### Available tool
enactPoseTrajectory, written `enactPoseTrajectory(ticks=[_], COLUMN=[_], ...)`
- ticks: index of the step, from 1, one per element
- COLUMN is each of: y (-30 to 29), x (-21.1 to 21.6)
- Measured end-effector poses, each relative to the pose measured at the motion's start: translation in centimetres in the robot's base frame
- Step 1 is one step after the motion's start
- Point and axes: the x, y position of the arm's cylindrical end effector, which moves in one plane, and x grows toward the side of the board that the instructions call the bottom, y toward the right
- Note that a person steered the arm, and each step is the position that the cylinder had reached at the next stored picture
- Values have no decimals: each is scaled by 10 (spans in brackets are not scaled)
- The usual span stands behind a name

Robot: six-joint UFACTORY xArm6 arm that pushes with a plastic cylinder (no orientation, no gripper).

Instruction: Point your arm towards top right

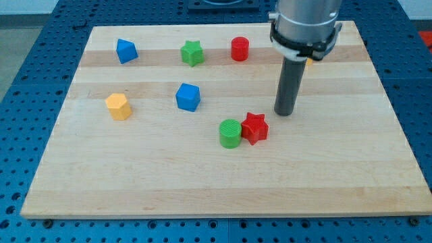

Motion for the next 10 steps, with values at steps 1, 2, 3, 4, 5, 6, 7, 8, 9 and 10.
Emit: enactPoseTrajectory(ticks=[1,2,3,4,5,6,7,8,9,10], y=[20,29,63,95,120,144,152,144,123,82], x=[-16,-21,-43,-59,-87,-119,-148,-191,-224,-240])
